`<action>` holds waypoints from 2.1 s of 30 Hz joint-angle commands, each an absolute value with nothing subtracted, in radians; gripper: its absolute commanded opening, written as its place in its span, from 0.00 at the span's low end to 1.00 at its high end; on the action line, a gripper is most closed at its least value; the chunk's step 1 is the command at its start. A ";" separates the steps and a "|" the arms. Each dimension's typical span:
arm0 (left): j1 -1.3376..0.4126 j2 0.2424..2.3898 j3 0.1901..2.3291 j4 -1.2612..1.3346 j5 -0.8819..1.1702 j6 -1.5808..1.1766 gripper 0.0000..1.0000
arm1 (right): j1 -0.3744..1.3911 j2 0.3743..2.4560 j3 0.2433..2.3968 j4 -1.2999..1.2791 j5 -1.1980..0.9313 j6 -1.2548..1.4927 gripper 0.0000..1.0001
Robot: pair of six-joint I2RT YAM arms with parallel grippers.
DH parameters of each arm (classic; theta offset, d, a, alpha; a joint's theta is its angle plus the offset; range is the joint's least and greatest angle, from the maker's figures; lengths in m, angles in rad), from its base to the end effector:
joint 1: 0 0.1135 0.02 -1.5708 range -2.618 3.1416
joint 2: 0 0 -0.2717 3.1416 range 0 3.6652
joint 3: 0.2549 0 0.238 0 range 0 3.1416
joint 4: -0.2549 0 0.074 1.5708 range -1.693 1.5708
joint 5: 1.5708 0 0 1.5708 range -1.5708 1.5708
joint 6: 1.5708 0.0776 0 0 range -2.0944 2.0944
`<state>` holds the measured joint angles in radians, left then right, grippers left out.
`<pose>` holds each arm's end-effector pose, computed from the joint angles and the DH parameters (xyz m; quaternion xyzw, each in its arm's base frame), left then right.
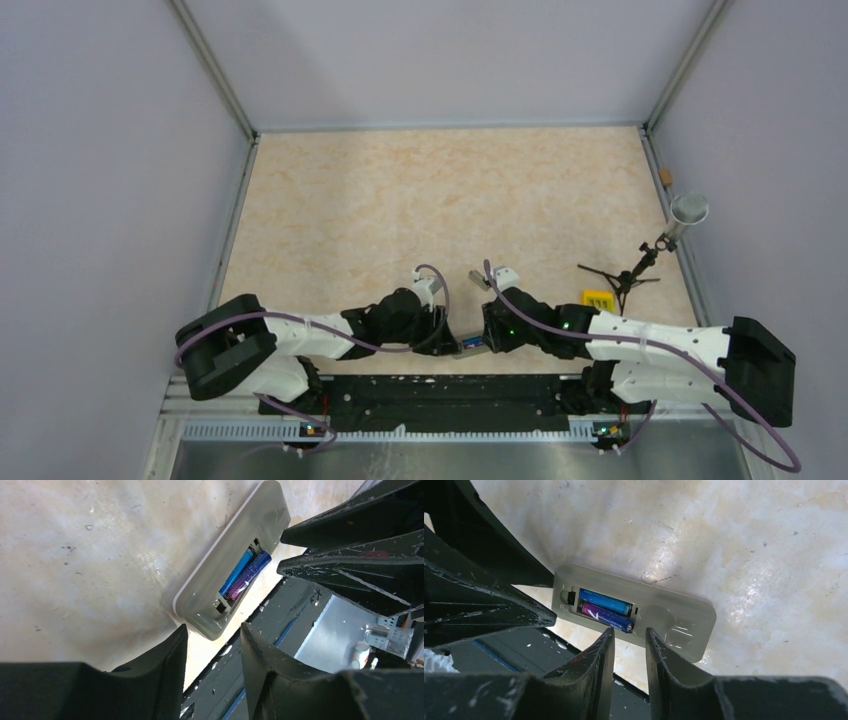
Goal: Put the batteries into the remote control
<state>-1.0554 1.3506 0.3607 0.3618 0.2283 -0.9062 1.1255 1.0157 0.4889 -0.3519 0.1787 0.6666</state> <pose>0.1120 -0.2334 0.1311 0.1176 0.8788 -0.4313 0.1667 0.0995 0.1764 0.1647 -0.1836 0.9193 0.2114 0.2766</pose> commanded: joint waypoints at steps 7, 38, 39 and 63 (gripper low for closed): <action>-1.058 1.335 0.385 0.358 0.187 -0.911 0.39 | 1.126 1.055 0.534 -0.325 0.158 0.677 0.27; -1.058 1.391 0.402 0.382 0.212 -0.907 0.32 | 1.124 1.095 0.546 -0.287 0.111 0.662 0.11; -1.060 1.392 0.404 0.382 0.211 -0.907 0.32 | 1.124 1.096 0.546 -0.285 0.106 0.661 0.11; -1.057 1.425 0.425 0.381 0.218 -0.901 0.32 | 1.138 1.235 0.596 -0.357 0.078 0.586 0.05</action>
